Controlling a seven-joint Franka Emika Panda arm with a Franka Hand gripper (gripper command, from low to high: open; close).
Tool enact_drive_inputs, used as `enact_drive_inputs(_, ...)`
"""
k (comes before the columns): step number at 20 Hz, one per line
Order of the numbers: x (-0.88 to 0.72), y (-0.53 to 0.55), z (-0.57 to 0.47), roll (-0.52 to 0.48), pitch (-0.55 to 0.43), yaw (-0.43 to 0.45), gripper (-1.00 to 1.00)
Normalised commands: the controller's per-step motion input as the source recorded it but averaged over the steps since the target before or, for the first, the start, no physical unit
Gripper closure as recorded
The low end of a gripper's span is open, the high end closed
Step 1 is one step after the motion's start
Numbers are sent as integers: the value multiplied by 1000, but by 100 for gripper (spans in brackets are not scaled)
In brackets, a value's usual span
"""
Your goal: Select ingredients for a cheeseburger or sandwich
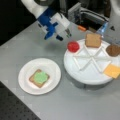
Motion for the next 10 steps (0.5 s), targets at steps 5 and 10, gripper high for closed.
enact_drive_inputs(5,338,-218,-90,321,83,103,-100)
enact_drive_inputs(10,203,-189,-136,255,41,132,-100)
